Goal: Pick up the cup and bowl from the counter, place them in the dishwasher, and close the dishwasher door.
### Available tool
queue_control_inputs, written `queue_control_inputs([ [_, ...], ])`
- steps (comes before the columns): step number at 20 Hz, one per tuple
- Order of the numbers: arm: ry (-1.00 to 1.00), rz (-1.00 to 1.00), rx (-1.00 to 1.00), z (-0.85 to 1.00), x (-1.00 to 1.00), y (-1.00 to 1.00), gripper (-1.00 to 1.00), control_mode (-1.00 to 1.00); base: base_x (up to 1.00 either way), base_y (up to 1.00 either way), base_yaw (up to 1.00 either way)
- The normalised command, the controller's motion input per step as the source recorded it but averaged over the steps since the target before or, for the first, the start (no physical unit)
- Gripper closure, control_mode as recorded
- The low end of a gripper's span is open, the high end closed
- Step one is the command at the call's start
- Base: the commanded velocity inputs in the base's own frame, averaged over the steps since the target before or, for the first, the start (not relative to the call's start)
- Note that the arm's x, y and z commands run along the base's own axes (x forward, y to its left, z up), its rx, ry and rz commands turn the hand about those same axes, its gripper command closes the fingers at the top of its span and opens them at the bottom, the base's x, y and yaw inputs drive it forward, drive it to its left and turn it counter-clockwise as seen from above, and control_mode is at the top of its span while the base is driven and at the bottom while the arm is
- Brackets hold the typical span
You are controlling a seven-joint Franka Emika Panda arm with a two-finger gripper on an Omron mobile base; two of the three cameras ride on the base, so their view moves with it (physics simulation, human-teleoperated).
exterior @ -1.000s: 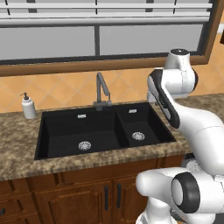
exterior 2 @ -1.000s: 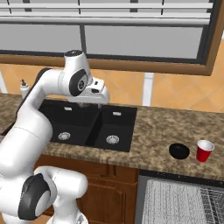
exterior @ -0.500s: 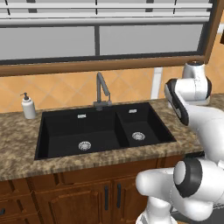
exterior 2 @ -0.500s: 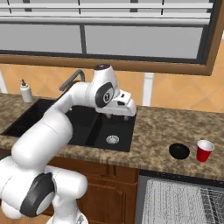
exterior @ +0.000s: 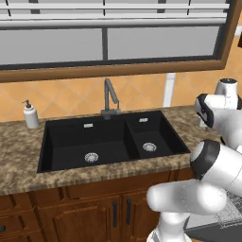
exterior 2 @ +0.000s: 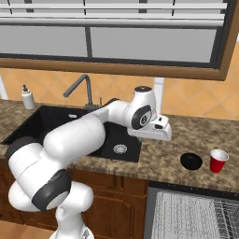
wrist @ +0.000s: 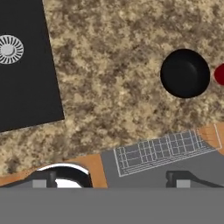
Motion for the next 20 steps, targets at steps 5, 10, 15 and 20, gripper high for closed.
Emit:
queue_control_inputs([
  [5,0.12,0.0,-0.05,-0.48,0.21,-0.62,-1.0,-1.0,0.0,0.0,0.0],
  [10,0.06,0.01,0.0,-0.38,0.53,-0.95,-1.0,-1.0,0.0,0.0,0.0],
  [15,0.0,0.01,0.0,-0.11,0.14,-0.25,-1.0,-1.0,0.0,0.0,0.0],
  [20,0.0,0.0,0.0,-0.46,0.59,-0.4,-1.0,-1.0,0.0,0.0,0.0],
])
